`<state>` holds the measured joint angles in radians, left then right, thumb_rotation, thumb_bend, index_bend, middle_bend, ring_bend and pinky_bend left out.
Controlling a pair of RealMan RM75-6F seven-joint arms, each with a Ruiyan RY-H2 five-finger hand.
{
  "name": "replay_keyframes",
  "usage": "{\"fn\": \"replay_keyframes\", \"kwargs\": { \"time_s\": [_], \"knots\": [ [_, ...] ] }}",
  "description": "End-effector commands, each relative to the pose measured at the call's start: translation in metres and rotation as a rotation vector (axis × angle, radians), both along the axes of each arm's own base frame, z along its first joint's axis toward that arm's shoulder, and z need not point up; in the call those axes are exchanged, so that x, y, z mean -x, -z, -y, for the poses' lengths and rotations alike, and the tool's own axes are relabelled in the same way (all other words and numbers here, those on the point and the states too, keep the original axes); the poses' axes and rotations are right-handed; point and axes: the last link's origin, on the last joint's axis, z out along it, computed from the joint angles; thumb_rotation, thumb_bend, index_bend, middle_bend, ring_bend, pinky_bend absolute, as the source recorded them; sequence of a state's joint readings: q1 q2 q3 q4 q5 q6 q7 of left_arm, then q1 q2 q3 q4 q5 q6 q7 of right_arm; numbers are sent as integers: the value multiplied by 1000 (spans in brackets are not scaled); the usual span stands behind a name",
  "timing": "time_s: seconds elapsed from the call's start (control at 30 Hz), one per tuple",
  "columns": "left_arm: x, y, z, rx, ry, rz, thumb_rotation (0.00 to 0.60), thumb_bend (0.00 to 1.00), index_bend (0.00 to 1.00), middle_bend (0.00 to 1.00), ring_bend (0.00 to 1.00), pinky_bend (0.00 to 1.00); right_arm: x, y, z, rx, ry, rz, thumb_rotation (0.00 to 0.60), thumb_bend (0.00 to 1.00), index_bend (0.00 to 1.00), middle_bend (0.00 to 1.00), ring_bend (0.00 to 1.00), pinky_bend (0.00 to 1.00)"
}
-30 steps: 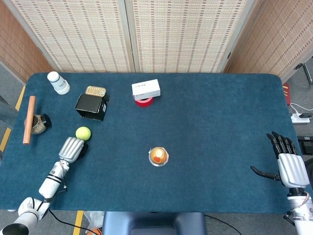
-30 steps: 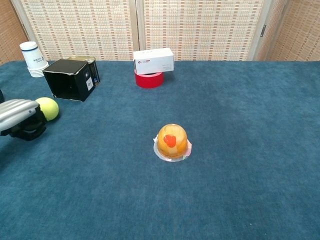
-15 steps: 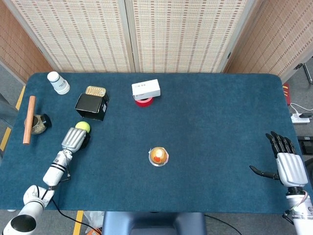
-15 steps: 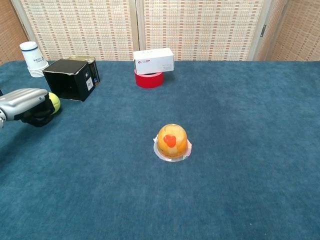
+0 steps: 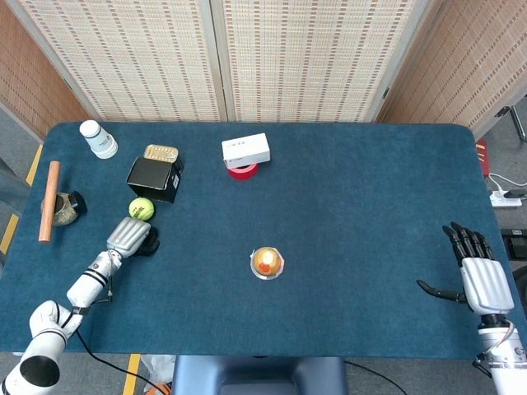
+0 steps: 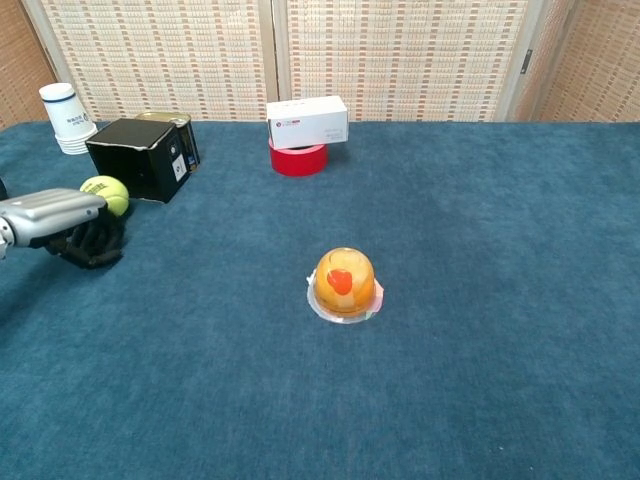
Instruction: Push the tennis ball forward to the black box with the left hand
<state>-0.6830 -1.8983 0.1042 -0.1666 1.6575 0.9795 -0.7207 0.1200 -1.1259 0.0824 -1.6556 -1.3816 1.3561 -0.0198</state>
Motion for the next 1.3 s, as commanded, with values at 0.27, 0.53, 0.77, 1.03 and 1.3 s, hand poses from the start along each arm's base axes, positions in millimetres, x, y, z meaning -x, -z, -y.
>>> {"fn": "replay_keyframes", "kwargs": {
  "time_s": [0.27,0.53,0.77,1.03,1.3],
  "knots": [
    [-4,-28,-17,-116,37,-43,119,260,0,0,0,0,0,3,2,-17,5,-2,507,0,32,0,0,0],
    [6,-26,-13,-100,-5,-67,122,259,0,0,0,0,0,3,2,-18,5,-3,506,0,32,0,0,0],
    [7,-25,-13,-95,-5,-75,130,260,0,0,0,0,-1,0,1,-8,-2,4,508,0,31,0,0,0],
    [4,-26,-14,-115,-5,-58,136,259,0,0,0,0,0,0,0,-10,-5,7,507,0,31,0,0,0],
    [14,-40,-9,-165,-14,-37,133,260,0,0,0,0,0,0,0,-14,-3,10,506,0,31,0,0,0]
  ]
}}
